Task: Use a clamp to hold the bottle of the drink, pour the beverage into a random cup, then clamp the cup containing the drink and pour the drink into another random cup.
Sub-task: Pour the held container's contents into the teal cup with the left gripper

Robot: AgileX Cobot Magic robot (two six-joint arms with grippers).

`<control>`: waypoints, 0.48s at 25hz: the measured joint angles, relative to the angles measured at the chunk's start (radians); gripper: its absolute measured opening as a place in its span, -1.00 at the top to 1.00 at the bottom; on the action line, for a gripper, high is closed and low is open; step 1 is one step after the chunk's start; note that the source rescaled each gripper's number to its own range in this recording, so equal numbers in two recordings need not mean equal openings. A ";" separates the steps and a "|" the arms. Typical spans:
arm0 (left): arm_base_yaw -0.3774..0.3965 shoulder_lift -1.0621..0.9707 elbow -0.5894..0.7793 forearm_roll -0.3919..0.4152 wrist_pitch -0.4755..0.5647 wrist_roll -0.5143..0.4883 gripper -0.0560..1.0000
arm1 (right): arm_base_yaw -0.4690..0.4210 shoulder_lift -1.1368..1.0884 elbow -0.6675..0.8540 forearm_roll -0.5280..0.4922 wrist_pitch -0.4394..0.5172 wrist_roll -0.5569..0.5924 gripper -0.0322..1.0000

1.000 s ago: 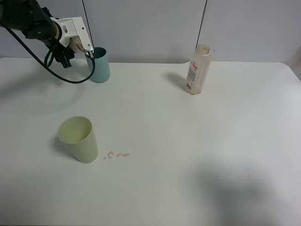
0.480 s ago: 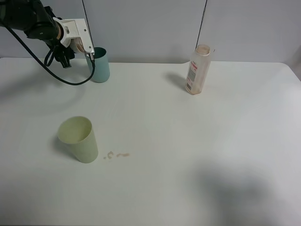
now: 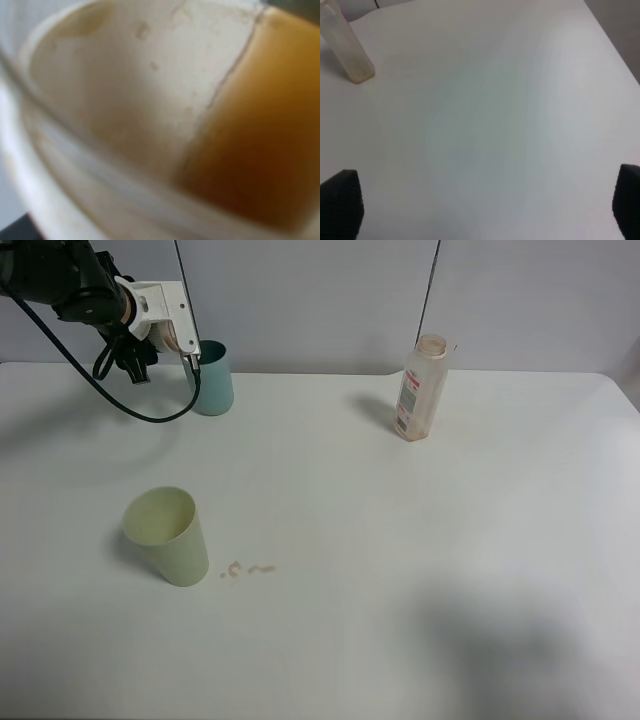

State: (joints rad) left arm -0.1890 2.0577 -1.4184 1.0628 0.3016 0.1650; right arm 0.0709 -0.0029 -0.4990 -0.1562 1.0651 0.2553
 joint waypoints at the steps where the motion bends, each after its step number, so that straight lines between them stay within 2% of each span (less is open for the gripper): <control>1: 0.000 0.000 0.000 0.005 0.000 0.001 0.87 | 0.000 0.000 0.000 0.000 0.000 0.000 -1.00; 12: -0.013 0.000 -0.062 0.050 0.016 0.007 0.87 | 0.000 0.000 0.000 0.000 0.000 0.000 -1.00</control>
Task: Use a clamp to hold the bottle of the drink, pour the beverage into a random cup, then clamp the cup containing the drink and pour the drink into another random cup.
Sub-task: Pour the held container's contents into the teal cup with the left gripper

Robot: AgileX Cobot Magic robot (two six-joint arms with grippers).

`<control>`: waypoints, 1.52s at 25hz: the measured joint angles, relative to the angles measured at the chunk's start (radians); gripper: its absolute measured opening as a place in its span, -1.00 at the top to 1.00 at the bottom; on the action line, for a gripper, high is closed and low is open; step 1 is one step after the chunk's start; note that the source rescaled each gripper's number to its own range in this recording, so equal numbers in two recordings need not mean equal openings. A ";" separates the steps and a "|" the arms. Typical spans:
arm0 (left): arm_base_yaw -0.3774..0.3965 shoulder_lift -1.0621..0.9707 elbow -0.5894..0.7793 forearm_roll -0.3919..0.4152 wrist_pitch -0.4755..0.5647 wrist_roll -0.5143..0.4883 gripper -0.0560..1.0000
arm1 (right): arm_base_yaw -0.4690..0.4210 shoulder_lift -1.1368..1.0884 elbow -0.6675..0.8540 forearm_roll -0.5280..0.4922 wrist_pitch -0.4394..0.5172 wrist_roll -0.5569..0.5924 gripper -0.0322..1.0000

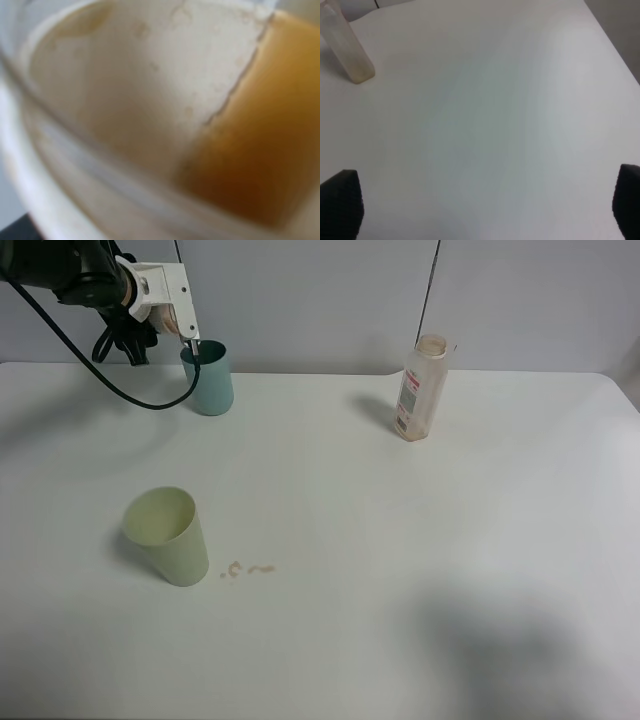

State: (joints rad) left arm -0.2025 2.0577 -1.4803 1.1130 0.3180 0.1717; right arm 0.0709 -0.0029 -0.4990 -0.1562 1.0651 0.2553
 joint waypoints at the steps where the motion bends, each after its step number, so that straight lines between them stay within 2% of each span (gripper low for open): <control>1: -0.003 0.000 0.000 0.001 -0.001 0.002 0.87 | 0.000 0.000 0.000 0.000 0.000 0.000 -1.00; 26: -0.010 0.000 0.000 0.052 0.010 0.111 0.87 | 0.000 0.000 0.000 0.000 0.000 0.000 -1.00; 38: -0.028 0.000 0.000 0.094 0.014 0.115 0.87 | 0.000 0.000 0.000 0.000 0.000 0.000 -1.00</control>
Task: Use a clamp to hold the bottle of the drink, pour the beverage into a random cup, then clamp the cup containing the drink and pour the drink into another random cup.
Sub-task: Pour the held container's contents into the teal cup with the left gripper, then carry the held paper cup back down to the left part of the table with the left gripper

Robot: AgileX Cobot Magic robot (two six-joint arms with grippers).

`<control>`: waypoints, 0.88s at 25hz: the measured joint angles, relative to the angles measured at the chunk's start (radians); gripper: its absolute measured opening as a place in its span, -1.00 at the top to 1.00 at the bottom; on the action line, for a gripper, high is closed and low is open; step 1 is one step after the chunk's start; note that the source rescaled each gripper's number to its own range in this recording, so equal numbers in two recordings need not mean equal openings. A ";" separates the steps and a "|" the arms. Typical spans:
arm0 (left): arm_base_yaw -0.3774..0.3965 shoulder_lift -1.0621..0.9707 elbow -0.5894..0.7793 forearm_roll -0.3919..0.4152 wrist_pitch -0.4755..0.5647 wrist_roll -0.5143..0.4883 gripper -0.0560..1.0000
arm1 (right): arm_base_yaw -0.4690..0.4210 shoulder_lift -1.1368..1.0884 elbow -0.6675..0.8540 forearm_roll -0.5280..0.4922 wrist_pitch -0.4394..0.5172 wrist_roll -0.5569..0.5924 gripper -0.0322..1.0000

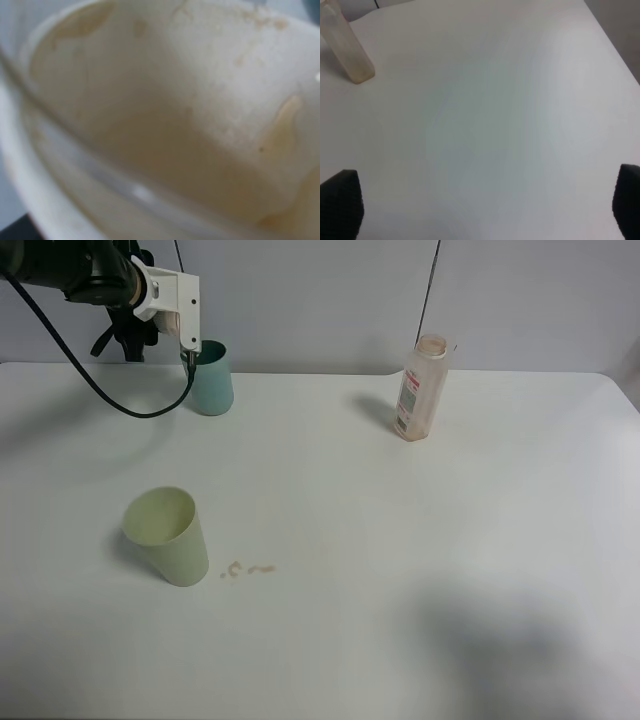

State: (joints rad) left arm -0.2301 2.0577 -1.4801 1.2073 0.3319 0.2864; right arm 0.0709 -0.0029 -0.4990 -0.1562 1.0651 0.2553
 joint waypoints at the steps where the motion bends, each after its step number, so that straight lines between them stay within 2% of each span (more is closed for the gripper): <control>1: -0.002 0.000 0.000 0.002 0.000 0.000 0.87 | 0.000 0.000 0.000 0.000 0.000 0.000 -1.00; 10: -0.002 0.000 0.000 -0.014 0.000 0.000 0.87 | 0.000 0.000 0.000 0.000 0.000 0.000 -1.00; 19: 0.022 -0.028 0.000 -0.153 -0.045 -0.004 0.87 | 0.000 0.000 0.000 0.000 0.000 0.000 -1.00; 22: 0.040 -0.044 0.000 -0.172 -0.052 -0.020 0.87 | 0.000 0.000 0.000 0.000 0.000 0.000 -1.00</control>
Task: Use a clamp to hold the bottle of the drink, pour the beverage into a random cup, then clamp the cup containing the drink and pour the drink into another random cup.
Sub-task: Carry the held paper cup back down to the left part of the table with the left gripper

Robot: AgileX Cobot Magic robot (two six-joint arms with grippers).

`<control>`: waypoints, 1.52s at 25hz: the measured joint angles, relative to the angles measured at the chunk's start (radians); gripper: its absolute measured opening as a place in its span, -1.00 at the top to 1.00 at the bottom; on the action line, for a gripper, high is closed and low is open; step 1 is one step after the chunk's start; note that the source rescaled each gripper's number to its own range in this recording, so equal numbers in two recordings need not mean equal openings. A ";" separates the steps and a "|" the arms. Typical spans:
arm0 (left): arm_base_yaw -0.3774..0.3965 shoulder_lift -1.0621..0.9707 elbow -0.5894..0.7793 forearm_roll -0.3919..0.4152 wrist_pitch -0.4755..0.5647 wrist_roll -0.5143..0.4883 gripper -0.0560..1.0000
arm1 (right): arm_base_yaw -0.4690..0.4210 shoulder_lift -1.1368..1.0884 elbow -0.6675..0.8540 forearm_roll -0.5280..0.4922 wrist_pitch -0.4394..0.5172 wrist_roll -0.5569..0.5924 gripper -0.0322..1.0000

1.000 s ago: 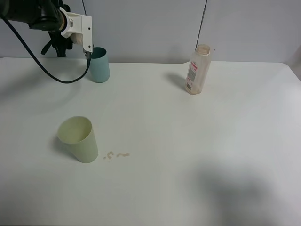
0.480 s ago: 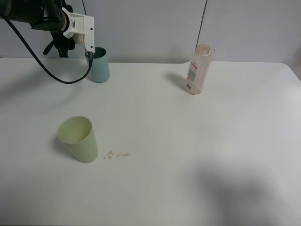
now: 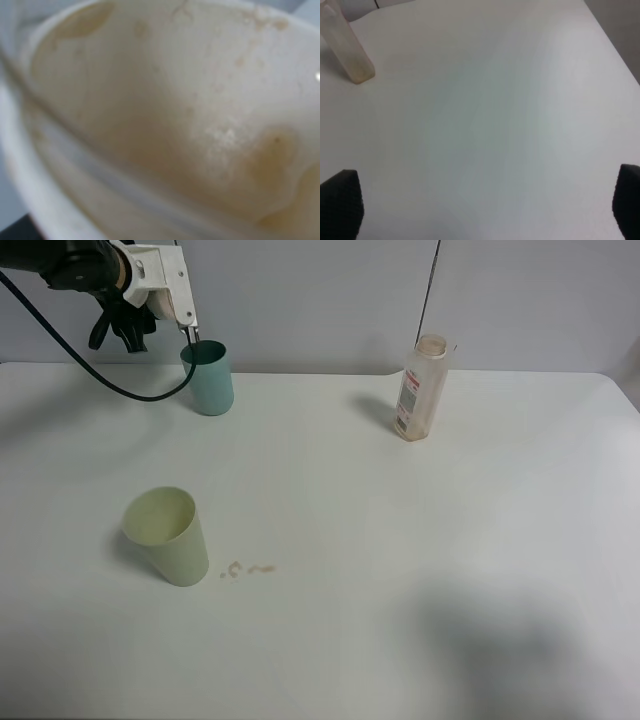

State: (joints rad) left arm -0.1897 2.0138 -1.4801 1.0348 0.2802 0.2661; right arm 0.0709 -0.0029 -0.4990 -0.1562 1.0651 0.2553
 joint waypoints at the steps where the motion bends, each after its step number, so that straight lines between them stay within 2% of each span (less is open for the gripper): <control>1: 0.008 -0.009 0.000 -0.007 -0.001 -0.018 0.87 | 0.000 0.000 0.000 0.000 0.000 0.000 -1.00; 7: 0.075 -0.064 0.000 -0.034 -0.025 -0.169 0.87 | 0.000 0.000 0.000 0.000 0.000 0.000 -1.00; 10: 0.116 -0.075 0.000 -0.083 -0.052 -0.224 0.87 | 0.000 0.000 0.000 0.000 0.000 0.000 -1.00; 19: 0.152 -0.075 0.000 -0.270 -0.168 -0.232 0.87 | 0.000 0.000 0.000 0.000 0.000 0.000 -1.00; 27: 0.183 -0.075 0.007 -0.348 -0.233 -0.237 0.87 | 0.000 0.000 0.000 0.000 0.000 0.000 -1.00; 33: 0.219 -0.085 0.113 -0.460 -0.367 -0.233 0.87 | 0.000 0.000 0.000 0.000 0.000 0.000 -1.00; 38: 0.249 -0.102 0.204 -0.514 -0.383 -0.193 0.87 | 0.000 0.000 0.000 0.000 0.000 0.000 -1.00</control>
State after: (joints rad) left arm 0.0590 1.9121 -1.2764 0.5212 -0.1027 0.0726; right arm 0.0709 -0.0029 -0.4990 -0.1562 1.0651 0.2553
